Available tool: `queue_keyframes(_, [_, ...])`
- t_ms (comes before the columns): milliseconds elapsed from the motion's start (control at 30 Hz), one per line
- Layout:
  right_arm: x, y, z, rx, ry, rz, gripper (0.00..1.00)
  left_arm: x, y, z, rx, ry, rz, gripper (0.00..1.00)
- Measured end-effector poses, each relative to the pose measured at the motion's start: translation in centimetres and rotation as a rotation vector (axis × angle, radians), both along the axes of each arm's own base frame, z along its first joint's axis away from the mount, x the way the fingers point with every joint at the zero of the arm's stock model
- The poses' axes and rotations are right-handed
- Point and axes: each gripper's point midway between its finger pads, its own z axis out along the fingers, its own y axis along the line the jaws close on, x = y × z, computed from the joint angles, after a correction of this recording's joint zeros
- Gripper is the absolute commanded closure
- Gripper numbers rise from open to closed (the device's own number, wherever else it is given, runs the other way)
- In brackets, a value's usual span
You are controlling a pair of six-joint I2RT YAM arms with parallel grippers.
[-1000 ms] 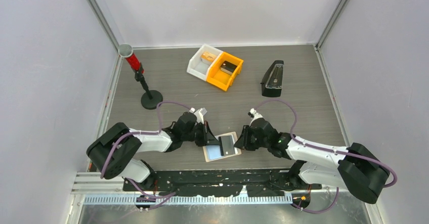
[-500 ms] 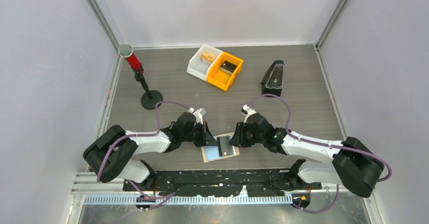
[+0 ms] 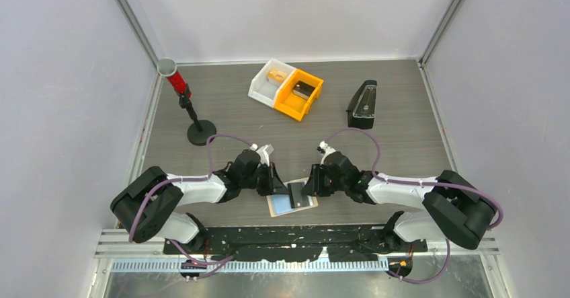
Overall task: Take the credit cards out of the card holder
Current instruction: Remove the credit card from the card holder.
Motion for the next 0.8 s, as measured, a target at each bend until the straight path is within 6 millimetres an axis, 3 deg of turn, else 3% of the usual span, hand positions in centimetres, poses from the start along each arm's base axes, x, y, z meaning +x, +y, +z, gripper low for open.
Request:
queue_keyframes(400, [0.3, 0.6, -0.3, 0.038, 0.000, -0.013, 0.77, -0.3, 1.3, -0.8, 0.067, 0.015, 0.013, 1.00])
queue_keyframes(667, [0.3, 0.6, -0.3, 0.045, -0.004, -0.015, 0.77, -0.2, 1.4, -0.8, 0.066, 0.019, 0.027, 0.65])
queue_keyframes(800, [0.3, 0.6, -0.3, 0.047, -0.004, -0.016, 0.78, -0.1, 1.1, -0.5, 0.044, 0.021, 0.037, 0.58])
